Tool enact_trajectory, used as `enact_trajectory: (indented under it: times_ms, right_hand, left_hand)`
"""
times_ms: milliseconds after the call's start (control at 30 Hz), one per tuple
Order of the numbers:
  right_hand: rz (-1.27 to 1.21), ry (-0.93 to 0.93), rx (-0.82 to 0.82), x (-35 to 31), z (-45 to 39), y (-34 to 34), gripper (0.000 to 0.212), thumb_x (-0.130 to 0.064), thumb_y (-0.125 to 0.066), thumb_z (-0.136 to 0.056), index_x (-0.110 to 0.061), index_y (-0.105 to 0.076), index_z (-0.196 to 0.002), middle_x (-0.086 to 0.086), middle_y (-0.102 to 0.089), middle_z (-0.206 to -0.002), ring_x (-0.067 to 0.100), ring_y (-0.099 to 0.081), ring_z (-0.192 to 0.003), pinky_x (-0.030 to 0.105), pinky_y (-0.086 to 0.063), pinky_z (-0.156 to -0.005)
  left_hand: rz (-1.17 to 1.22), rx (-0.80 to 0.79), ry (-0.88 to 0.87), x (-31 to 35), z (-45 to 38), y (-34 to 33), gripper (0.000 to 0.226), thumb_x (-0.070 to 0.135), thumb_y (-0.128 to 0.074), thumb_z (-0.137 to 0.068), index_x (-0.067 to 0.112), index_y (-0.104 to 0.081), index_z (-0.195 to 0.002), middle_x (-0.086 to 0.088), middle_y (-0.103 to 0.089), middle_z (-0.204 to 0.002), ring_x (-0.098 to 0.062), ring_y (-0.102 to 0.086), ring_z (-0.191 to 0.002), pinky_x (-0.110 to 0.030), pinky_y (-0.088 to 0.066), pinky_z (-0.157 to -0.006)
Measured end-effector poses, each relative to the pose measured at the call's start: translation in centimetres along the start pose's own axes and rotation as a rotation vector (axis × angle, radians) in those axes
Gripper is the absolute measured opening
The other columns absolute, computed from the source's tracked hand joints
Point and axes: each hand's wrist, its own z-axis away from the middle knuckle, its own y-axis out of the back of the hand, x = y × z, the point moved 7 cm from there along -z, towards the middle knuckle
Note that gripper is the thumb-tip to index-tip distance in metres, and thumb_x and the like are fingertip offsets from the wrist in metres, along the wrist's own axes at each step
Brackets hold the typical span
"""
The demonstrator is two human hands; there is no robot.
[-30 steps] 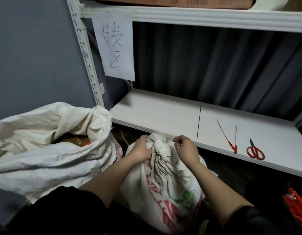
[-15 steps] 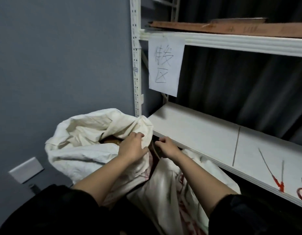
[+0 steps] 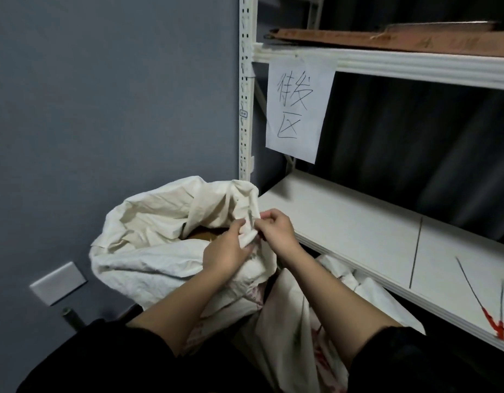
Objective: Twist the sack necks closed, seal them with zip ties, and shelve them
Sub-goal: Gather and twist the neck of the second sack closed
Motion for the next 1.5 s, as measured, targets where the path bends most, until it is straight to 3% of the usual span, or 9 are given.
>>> enact_trajectory:
  times_ms: [233,267,300,500,700,833,1000,1167,1500]
  right_hand:
    - [-0.194,-0.259,0.123,4.1,1.5,4.2,0.031,-0.013,-0.046,-0.096,0.016,-0.056,-0.099,-0.001,-0.043,-0.087,0.017,-0.041,-0.064,0.023,-0.033,-0.053]
    - [-0.136,-0.345,0.067,5.5,2.0,3.9,0.037,-0.021,-0.045,-0.098,0.014,-0.055,-0.103,0.038,-0.050,-0.113,0.017,-0.044,-0.071,0.025,-0.033,-0.057]
    - [-0.106,-0.423,0.016,7.2,2.4,3.5,0.038,-0.029,-0.044,-0.099,0.006,-0.055,-0.108,0.020,-0.054,-0.094,0.017,-0.046,-0.079,0.024,-0.036,-0.065]
    - [-0.172,-0.646,-0.050,12.8,2.9,0.3,0.071,-0.050,-0.047,-0.095,-0.008,-0.027,-0.148,0.011,-0.040,-0.145,0.030,-0.045,-0.127,0.029,-0.038,-0.082]
    - [-0.447,-0.772,-0.067,15.6,3.7,-1.7,0.036,-0.056,-0.047,-0.092,-0.020,-0.052,-0.092,0.005,-0.061,-0.062,0.013,-0.055,-0.040,0.015,-0.035,-0.027]
    - [-0.658,-0.797,-0.077,17.1,3.6,-3.5,0.056,-0.062,-0.052,-0.086,-0.014,-0.061,-0.113,0.007,-0.070,-0.063,0.022,-0.065,-0.067,0.025,-0.050,-0.049]
    - [-0.785,-0.691,0.027,14.8,2.1,-3.8,0.045,-0.036,-0.058,-0.090,-0.006,-0.059,-0.124,0.019,-0.067,-0.113,0.033,-0.065,-0.098,0.038,-0.055,-0.071]
    - [-0.540,-0.326,0.187,9.0,-0.7,-0.7,0.039,-0.018,-0.065,-0.081,-0.007,-0.060,-0.117,0.013,-0.069,-0.107,0.033,-0.066,-0.101,0.045,-0.053,-0.090]
    - [-0.474,-0.060,0.141,-0.8,0.4,2.4,0.015,-0.001,-0.048,-0.091,-0.013,-0.056,-0.095,0.007,-0.061,-0.081,0.019,-0.058,-0.072,0.025,-0.048,-0.060]
  left_hand:
    - [0.373,-0.017,-0.004,0.0,-1.7,3.4,0.023,0.010,-0.045,-0.093,0.013,-0.054,-0.073,-0.006,-0.057,-0.069,-0.028,-0.051,-0.076,-0.030,-0.028,-0.060]
    - [0.380,-0.041,0.013,-0.3,-2.2,3.7,0.024,0.007,-0.045,-0.091,0.016,-0.051,-0.069,-0.001,-0.051,-0.065,-0.024,-0.048,-0.074,-0.031,-0.030,-0.060]
    - [0.375,-0.052,0.042,-0.7,-2.8,4.1,0.021,0.008,-0.045,-0.088,0.017,-0.052,-0.071,0.001,-0.051,-0.066,-0.023,-0.050,-0.076,-0.033,-0.035,-0.064]
    - [0.288,0.033,0.133,-1.3,-2.2,5.9,0.032,0.007,-0.043,-0.087,0.014,-0.040,-0.118,-0.004,-0.056,-0.087,-0.029,-0.058,-0.084,-0.037,-0.048,-0.079]
    - [0.059,0.045,-0.145,0.0,-0.8,6.5,0.082,-0.001,-0.040,-0.078,0.045,-0.019,-0.143,-0.011,-0.056,-0.123,-0.036,-0.058,-0.098,-0.038,-0.047,-0.077]
    - [-0.042,-0.040,-0.135,-0.5,-0.6,5.9,0.076,0.006,-0.040,-0.084,0.046,-0.018,-0.144,-0.014,-0.041,-0.130,-0.036,-0.057,-0.098,-0.043,-0.046,-0.090]
    - [-0.191,-0.001,-0.098,0.0,-1.0,5.3,0.060,0.019,-0.045,-0.088,0.026,-0.027,-0.145,-0.007,-0.028,-0.143,-0.035,-0.055,-0.109,-0.040,-0.046,-0.089]
    - [-0.191,0.008,-0.190,0.1,-1.3,2.9,0.052,0.024,-0.046,-0.092,0.020,-0.035,-0.143,0.002,-0.031,-0.149,-0.024,-0.048,-0.124,-0.036,-0.042,-0.094]
    - [-0.275,-0.325,-0.232,0.4,-1.7,-2.3,0.037,0.029,-0.041,-0.094,0.018,-0.056,-0.126,-0.005,-0.053,-0.132,-0.028,-0.047,-0.123,-0.041,-0.043,-0.098]
